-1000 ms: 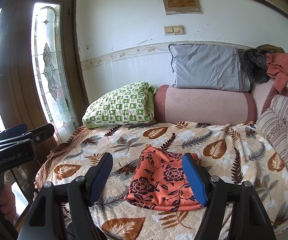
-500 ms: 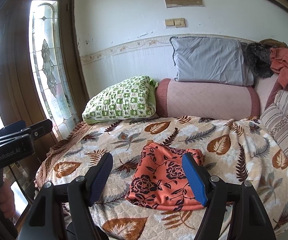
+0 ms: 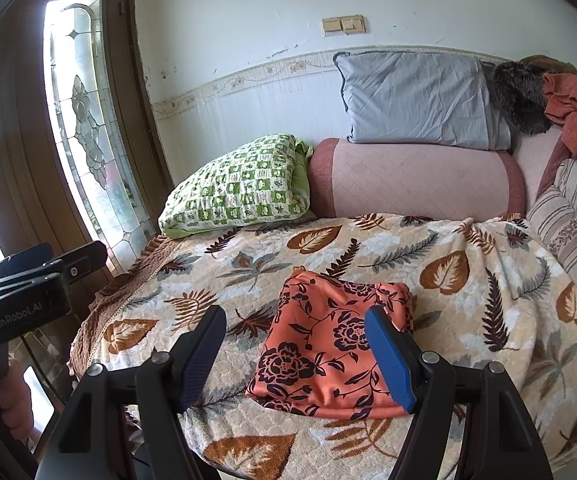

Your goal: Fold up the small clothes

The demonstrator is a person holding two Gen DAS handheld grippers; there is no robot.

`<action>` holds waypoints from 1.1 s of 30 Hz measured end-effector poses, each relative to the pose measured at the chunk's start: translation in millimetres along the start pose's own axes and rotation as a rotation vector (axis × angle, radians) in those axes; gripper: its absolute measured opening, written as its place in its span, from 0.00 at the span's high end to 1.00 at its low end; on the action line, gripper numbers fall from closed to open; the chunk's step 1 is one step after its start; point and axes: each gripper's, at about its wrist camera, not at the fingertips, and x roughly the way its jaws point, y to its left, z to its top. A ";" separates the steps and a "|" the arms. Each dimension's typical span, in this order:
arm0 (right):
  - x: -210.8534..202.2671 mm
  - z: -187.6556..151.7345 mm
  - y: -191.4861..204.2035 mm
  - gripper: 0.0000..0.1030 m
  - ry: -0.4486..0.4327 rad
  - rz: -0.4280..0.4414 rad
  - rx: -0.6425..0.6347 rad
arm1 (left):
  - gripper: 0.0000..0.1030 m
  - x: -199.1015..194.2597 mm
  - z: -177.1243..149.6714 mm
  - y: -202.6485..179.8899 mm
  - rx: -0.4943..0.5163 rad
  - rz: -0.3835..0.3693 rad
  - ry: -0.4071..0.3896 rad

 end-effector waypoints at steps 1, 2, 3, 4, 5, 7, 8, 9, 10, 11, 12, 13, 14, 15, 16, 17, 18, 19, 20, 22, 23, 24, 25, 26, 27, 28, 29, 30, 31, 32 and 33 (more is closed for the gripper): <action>1.2 -0.2 0.1 0.27 0.001 0.001 0.001 | 0.09 1.1 0.2 -0.6 0.002 -0.001 0.001; 2.6 -0.2 -0.3 0.27 0.003 0.001 0.001 | 0.09 2.1 0.0 -0.9 0.004 -0.001 0.003; 3.9 -0.2 -0.8 0.27 0.003 0.001 0.001 | 0.09 3.3 0.3 -1.5 0.005 -0.001 0.005; 5.0 0.0 -0.7 0.27 0.003 0.000 0.001 | 0.09 4.6 0.3 -2.1 0.005 -0.001 0.007; 5.0 0.1 -0.7 0.27 0.004 0.000 0.002 | 0.09 6.2 0.2 -2.5 0.005 -0.002 0.010; 8.3 0.2 -2.1 0.27 0.008 0.001 0.006 | 0.09 8.7 -0.4 -4.0 0.007 -0.001 0.014; 9.6 0.0 -2.8 0.27 0.010 0.001 0.009 | 0.09 10.3 -0.5 -4.6 0.008 0.000 0.016; 11.3 0.0 -3.4 0.27 0.013 0.000 0.010 | 0.09 11.6 -0.3 -5.3 0.009 0.000 0.018; 12.6 -0.2 -3.6 0.27 0.014 -0.002 0.011 | 0.09 12.8 -0.5 -5.8 0.009 -0.001 0.019; 12.8 -0.1 -4.3 0.27 0.015 -0.005 0.012 | 0.09 14.1 -0.5 -6.1 0.010 -0.003 0.022; 13.1 -0.1 -4.6 0.27 0.015 -0.008 0.013 | 0.09 15.1 -0.7 -6.6 0.011 -0.007 0.024; 13.1 0.0 -4.9 0.27 0.014 -0.009 0.015 | 0.09 15.4 -1.1 -6.9 0.013 -0.009 0.023; 12.9 0.1 -5.3 0.27 0.013 -0.011 0.017 | 0.09 15.5 -1.6 -7.2 0.015 -0.009 0.022; 12.9 -0.2 -5.2 0.27 0.013 -0.014 0.017 | 0.09 15.7 -2.2 -7.2 0.016 -0.010 0.023; 12.9 -0.7 -4.8 0.27 0.014 -0.016 0.016 | 0.09 15.9 -2.7 -6.9 0.015 -0.014 0.024; 12.9 -1.4 -4.1 0.27 0.016 -0.018 0.015 | 0.09 16.1 -3.9 -6.7 0.015 -0.018 0.027; 13.4 -1.9 -3.6 0.27 0.018 -0.020 0.014 | 0.09 16.2 -5.0 -6.7 0.015 -0.019 0.028; 13.2 -2.0 -2.6 0.27 0.020 -0.020 0.013 | 0.09 16.5 -5.2 -6.0 0.016 -0.019 0.029; 13.2 -2.1 -1.3 0.27 0.021 -0.020 0.010 | 0.09 16.3 -5.9 -5.5 0.017 -0.020 0.030; 13.4 -1.9 1.7 0.27 0.021 -0.017 0.003 | 0.09 16.8 -5.6 -4.9 0.017 -0.022 0.031; 13.5 -1.3 2.4 0.27 0.021 -0.015 -0.001 | 0.09 16.7 -5.5 -4.2 0.015 -0.021 0.029; 14.1 -1.0 3.8 0.27 0.021 -0.014 -0.006 | 0.09 16.5 -5.7 -4.3 0.014 -0.022 0.028; 14.5 -1.0 5.1 0.27 0.021 -0.013 -0.010 | 0.09 16.6 -5.5 -3.8 0.013 -0.023 0.028; 15.0 -0.7 5.6 0.27 0.022 -0.012 -0.012 | 0.09 17.0 -5.2 -3.6 0.012 -0.022 0.026; 15.9 -0.4 5.9 0.27 0.023 -0.009 -0.013 | 0.09 17.4 -4.8 -3.8 0.013 -0.020 0.024; 17.0 -0.1 5.8 0.27 0.024 -0.007 -0.013 | 0.09 18.1 -4.6 -4.4 0.015 -0.020 0.022; 18.5 -0.2 4.4 0.27 0.025 -0.005 -0.012 | 0.09 19.0 -4.2 -5.2 0.018 -0.023 0.020; 20.0 -0.4 3.3 0.27 0.025 -0.005 -0.010 | 0.09 20.6 -4.0 -6.3 0.022 -0.027 0.018; 20.4 -0.4 3.6 0.27 0.026 -0.007 -0.009 | 0.09 22.1 -3.9 -7.4 0.025 -0.025 0.019; 22.9 -0.8 2.4 0.27 0.030 -0.007 -0.006 | 0.09 25.2 -4.0 -8.8 0.026 -0.022 0.021; 25.9 -1.2 -0.2 0.27 0.036 -0.008 -0.001 | 0.09 28.4 -3.9 -9.3 0.025 -0.026 0.024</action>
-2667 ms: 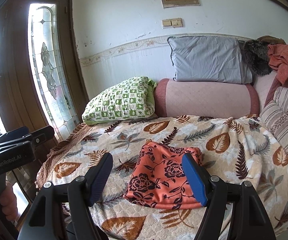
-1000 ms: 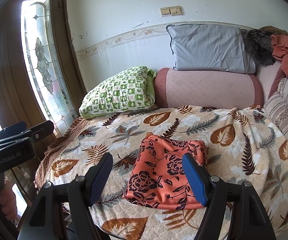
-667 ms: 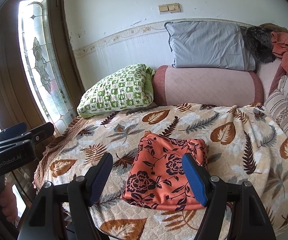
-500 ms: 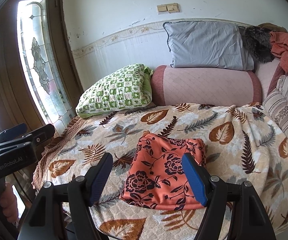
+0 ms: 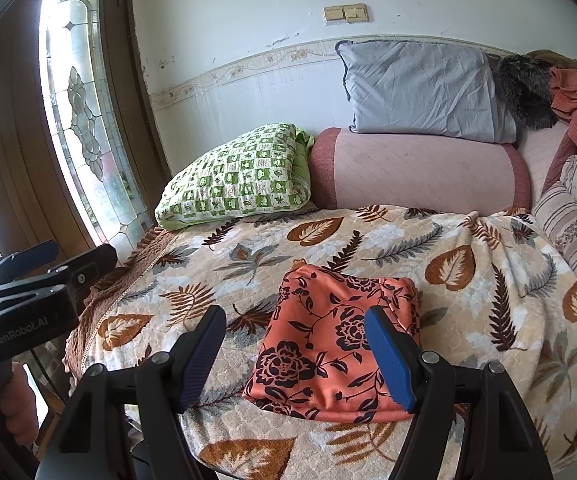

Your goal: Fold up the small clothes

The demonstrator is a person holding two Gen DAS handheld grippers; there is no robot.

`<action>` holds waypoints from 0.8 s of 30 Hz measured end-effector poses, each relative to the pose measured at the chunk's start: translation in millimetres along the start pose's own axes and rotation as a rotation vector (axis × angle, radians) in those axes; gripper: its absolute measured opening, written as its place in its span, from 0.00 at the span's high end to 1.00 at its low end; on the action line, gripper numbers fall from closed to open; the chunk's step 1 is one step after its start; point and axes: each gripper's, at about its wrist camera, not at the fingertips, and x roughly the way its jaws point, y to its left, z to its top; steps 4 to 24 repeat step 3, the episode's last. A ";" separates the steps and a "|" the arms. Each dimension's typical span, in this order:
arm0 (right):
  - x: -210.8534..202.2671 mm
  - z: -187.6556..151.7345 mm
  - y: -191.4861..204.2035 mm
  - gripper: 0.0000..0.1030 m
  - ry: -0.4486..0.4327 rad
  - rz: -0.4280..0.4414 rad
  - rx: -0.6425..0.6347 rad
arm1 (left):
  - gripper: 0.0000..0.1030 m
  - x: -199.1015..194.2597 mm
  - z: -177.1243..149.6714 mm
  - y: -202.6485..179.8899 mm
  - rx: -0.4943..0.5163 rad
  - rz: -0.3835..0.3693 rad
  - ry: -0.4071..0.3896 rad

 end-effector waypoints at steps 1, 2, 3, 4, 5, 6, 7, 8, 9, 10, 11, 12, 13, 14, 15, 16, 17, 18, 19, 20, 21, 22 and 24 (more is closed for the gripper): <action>2.7 -0.3 -3.0 0.27 0.004 -0.005 0.005 | 0.09 3.8 0.4 -0.1 -0.005 -0.003 0.003; 5.1 -0.2 -6.1 0.27 0.005 -0.011 0.011 | 0.09 8.3 0.6 0.3 -0.015 0.000 0.005; 7.9 -0.2 -11.5 0.27 0.007 -0.020 0.021 | 0.09 13.5 0.7 1.5 -0.026 0.009 0.010; 7.9 -0.2 -11.5 0.27 0.007 -0.020 0.021 | 0.09 13.5 0.7 1.5 -0.026 0.009 0.010; 7.9 -0.2 -11.5 0.27 0.007 -0.020 0.021 | 0.09 13.5 0.7 1.5 -0.026 0.009 0.010; 7.9 -0.2 -11.5 0.27 0.007 -0.020 0.021 | 0.09 13.5 0.7 1.5 -0.026 0.009 0.010; 7.9 -0.2 -11.5 0.27 0.007 -0.020 0.021 | 0.09 13.5 0.7 1.5 -0.026 0.009 0.010; 7.9 -0.2 -11.5 0.27 0.007 -0.020 0.021 | 0.09 13.5 0.7 1.5 -0.026 0.009 0.010; 7.9 -0.2 -11.5 0.27 0.007 -0.020 0.021 | 0.09 13.5 0.7 1.5 -0.026 0.009 0.010; 7.9 -0.2 -11.5 0.27 0.007 -0.020 0.021 | 0.09 13.5 0.7 1.5 -0.026 0.009 0.010; 7.9 -0.2 -11.5 0.27 0.007 -0.020 0.021 | 0.09 13.5 0.7 1.5 -0.026 0.009 0.010; 7.9 -0.2 -11.5 0.27 0.007 -0.020 0.021 | 0.09 13.5 0.7 1.5 -0.026 0.009 0.010; 7.9 -0.2 -11.5 0.27 0.007 -0.020 0.021 | 0.09 13.5 0.7 1.5 -0.026 0.009 0.010; 7.9 -0.2 -11.5 0.27 0.007 -0.020 0.021 | 0.09 13.5 0.7 1.5 -0.026 0.009 0.010; 7.9 -0.2 -11.5 0.27 0.007 -0.020 0.021 | 0.09 13.5 0.7 1.5 -0.026 0.009 0.010; 7.9 -0.2 -11.5 0.27 0.007 -0.020 0.021 | 0.09 13.5 0.7 1.5 -0.026 0.009 0.010; 7.9 -0.2 -11.5 0.27 0.007 -0.020 0.021 | 0.09 13.5 0.7 1.5 -0.026 0.009 0.010; 7.9 -0.2 -11.5 0.27 0.007 -0.020 0.021 | 0.09 13.5 0.7 1.5 -0.026 0.009 0.010; 7.9 -0.2 -11.5 0.27 0.007 -0.020 0.021 | 0.09 13.5 0.7 1.5 -0.026 0.009 0.010; 7.9 -0.2 -11.5 0.27 0.007 -0.020 0.021 | 0.09 13.5 0.7 1.5 -0.026 0.009 0.010; 7.9 -0.2 -11.5 0.27 0.007 -0.020 0.021 | 0.09 13.5 0.7 1.5 -0.026 0.009 0.010; 7.9 -0.2 -11.5 0.27 0.007 -0.020 0.021 | 0.09 13.5 0.7 1.5 -0.026 0.009 0.010; 7.9 -0.2 -11.5 0.27 0.007 -0.020 0.021 | 0.09 13.5 0.7 1.5 -0.026 0.009 0.010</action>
